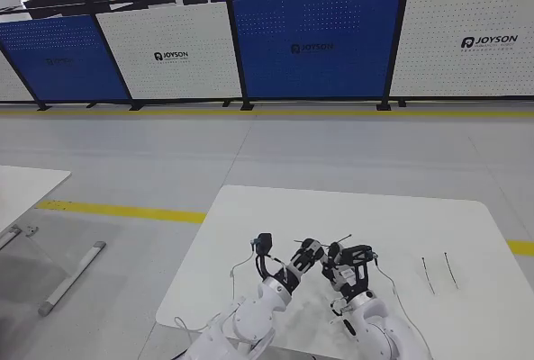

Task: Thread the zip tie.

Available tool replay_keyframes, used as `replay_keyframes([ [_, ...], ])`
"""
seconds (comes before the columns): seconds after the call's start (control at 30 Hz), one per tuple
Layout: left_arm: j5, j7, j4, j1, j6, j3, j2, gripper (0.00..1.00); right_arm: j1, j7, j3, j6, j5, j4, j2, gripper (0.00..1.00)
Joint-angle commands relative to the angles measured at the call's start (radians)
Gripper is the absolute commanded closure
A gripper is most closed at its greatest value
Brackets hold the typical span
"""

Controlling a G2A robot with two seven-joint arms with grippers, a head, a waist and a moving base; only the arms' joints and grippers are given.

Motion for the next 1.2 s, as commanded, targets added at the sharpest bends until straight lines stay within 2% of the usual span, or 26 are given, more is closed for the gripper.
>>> replay_keyframes([
  [0.0, 0.003, 0.000, -0.002, 0.002, -0.001, 0.000, 0.000, 1.00, -0.001, -0.007, -0.001, -0.002, -0.003, 0.000, 0.000, 0.69],
  [0.2, 0.010, 0.000, -0.001, 0.003, -0.001, 0.002, 0.001, 1.00, -0.007, -0.034, 0.001, -0.008, -0.012, -0.006, 0.001, 0.69],
  [0.3, 0.014, 0.002, 0.000, 0.003, -0.002, 0.006, 0.000, 1.00, -0.010, -0.047, 0.003, -0.009, -0.012, -0.008, 0.001, 0.74],
  [0.4, 0.018, 0.003, 0.002, 0.002, -0.002, 0.007, 0.000, 1.00, -0.011, -0.053, 0.003, -0.009, -0.014, -0.007, 0.001, 0.75],
  [0.6, 0.022, 0.007, 0.002, 0.002, -0.001, 0.009, 0.000, 1.00, -0.011, -0.055, 0.001, -0.008, -0.019, -0.006, 0.000, 0.94],
  [0.63, 0.023, 0.008, 0.003, 0.002, -0.001, 0.009, 0.000, 1.00, -0.010, -0.056, 0.001, -0.009, -0.019, -0.005, 0.000, 1.00],
  [0.9, 0.015, 0.016, 0.010, -0.003, -0.002, 0.010, -0.002, 1.00, -0.008, -0.059, 0.003, -0.010, -0.020, 0.005, -0.001, 1.00],
  [1.17, 0.013, 0.018, 0.004, 0.003, -0.026, 0.009, -0.001, 1.00, -0.002, -0.057, -0.002, -0.011, -0.023, 0.014, -0.002, 1.00],
])
